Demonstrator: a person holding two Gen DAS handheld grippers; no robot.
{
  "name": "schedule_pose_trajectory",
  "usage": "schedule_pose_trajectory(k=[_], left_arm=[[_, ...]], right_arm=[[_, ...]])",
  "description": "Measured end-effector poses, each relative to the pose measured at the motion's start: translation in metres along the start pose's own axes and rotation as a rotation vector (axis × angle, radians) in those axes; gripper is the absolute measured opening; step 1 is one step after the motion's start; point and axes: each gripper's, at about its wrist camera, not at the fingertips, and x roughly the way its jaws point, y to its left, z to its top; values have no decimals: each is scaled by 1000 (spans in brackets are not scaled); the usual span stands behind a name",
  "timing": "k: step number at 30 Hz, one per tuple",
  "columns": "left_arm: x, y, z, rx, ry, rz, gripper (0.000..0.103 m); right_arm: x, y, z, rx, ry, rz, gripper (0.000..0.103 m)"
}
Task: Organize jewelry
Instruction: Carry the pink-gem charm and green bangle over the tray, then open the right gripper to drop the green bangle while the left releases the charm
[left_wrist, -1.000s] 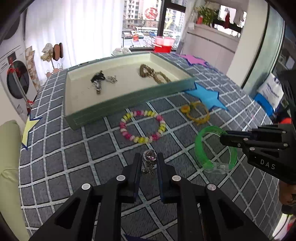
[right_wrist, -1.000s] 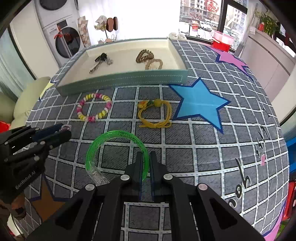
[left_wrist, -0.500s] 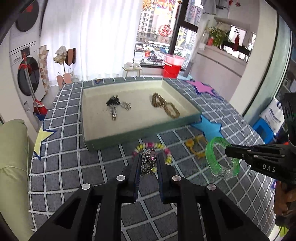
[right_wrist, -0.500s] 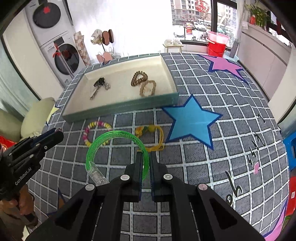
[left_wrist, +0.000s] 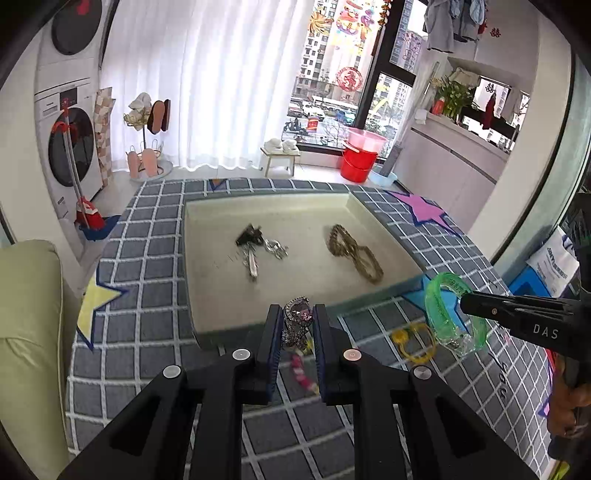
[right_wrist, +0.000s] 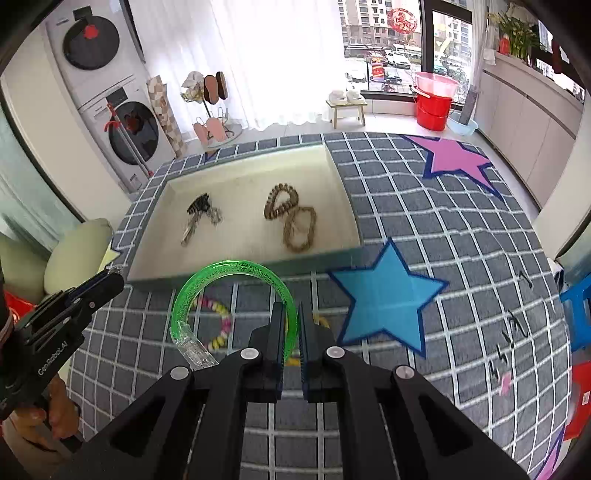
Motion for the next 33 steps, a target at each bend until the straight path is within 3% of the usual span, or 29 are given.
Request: schedule_pose_trajectory(k=[9, 16, 27, 33], left_arm=[[19, 19, 25, -27, -5, 22, 31], [45, 24, 40, -33, 12, 46, 31], [104, 33, 49, -22, 114, 108, 31], [125, 33, 47, -5, 144, 150, 31]], right_arm=[[21, -2, 38, 25, -2, 2, 7], [62, 6, 64, 27, 43, 14, 7], [129, 18, 69, -2, 177, 5, 7], [140, 11, 76, -10, 149, -77, 7]])
